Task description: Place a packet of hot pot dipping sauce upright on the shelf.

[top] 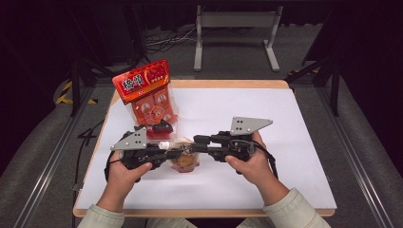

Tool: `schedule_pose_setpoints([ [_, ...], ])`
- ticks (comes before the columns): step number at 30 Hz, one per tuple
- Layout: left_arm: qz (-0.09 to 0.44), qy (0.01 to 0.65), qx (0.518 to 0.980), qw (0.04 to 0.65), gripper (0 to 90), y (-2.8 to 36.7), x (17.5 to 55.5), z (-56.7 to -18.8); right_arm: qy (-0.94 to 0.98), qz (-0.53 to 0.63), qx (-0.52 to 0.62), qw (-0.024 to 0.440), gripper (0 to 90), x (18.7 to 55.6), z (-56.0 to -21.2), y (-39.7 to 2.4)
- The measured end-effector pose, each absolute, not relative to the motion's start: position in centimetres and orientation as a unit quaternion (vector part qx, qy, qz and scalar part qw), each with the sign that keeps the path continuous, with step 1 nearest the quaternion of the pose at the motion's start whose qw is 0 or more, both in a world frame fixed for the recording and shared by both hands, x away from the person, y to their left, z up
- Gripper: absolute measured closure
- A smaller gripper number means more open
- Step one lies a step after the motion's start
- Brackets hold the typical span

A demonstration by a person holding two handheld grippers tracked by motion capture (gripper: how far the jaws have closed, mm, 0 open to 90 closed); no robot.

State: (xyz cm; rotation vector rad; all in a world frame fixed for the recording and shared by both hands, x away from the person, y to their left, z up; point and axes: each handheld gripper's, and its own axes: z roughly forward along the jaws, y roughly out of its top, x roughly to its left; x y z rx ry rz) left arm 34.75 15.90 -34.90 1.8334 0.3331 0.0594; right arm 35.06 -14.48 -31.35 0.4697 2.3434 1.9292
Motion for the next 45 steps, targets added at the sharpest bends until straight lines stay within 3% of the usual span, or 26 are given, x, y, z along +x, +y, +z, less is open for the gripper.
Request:
schedule_pose_setpoints([
  [4,0.028,0.147,0.788,0.597,88.4,16.5,34.9,-34.6,0.754,0.634,0.167,0.052,56.5,35.0,-31.2,-15.7],
  [9,0.032,0.148,0.788,0.597,88.5,17.5,35.1,-33.9,0.753,0.63,0.177,0.068,51.0,34.9,-31.2,-17.1],
  [17,0.037,0.16,0.779,0.605,88.5,18.8,35.1,-33.3,0.756,0.616,0.209,0.076,47.4,35.1,-32.3,-19.6],
  [30,0.063,0.169,0.783,0.595,88.6,20.7,35.2,-32.3,0.778,0.568,0.234,0.134,38.5,35.5,-33.9,-22.3],
  [45,0.096,0.191,0.775,0.595,88.5,22.6,35.8,-31.9,0.769,0.562,0.258,0.164,36.9,35.8,-34.3,-24.2],
])
